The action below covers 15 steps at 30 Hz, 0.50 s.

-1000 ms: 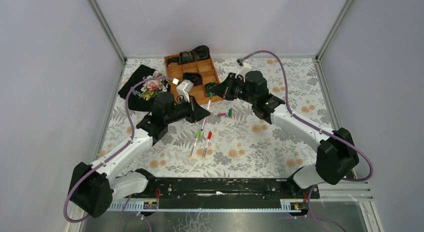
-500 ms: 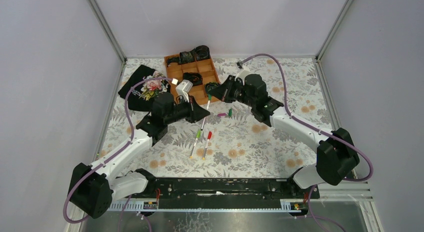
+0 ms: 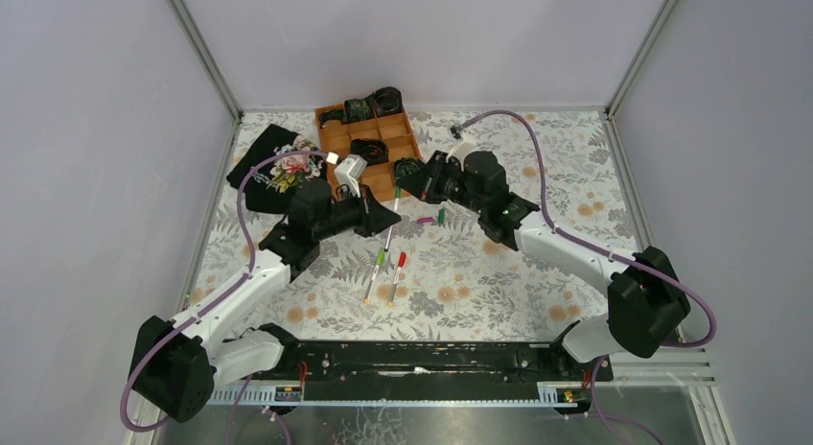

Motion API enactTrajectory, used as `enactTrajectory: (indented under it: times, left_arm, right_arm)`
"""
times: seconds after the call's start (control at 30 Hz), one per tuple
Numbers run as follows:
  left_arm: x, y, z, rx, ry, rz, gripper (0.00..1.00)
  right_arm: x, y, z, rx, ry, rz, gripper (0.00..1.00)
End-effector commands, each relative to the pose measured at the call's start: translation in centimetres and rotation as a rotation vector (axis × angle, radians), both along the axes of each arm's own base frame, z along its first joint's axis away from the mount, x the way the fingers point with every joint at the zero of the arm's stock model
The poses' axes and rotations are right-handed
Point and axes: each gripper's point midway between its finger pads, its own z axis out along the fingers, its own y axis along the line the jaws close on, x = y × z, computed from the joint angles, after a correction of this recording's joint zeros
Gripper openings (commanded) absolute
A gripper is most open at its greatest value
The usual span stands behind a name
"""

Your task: Insert the pens into the pen caps

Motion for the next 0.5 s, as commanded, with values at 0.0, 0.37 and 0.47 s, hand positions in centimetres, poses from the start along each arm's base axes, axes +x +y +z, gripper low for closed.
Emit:
enactTrajectory:
  times: [0.0, 0.37, 0.47]
  left_arm:
    - [0.8, 0.0, 3.1, -0.068, -0.108, 0.021, 0.00]
    - [1.5, 1.1, 4.3, -0.114, -0.129, 0.025, 0.00]
    - [1.3, 1.1, 4.5, -0.115, -0.142, 0.012, 0.00]
  right_arm:
    - [-3.0, 1.3, 1.3, 0.049, -0.022, 0.065, 0.00]
    - [-8.3, 3.5, -2.9, 0.018, 0.054, 0.199, 0.00]
    - [-8.4, 2.8, -2.8, 0.003, 0.045, 0.183, 0.14]
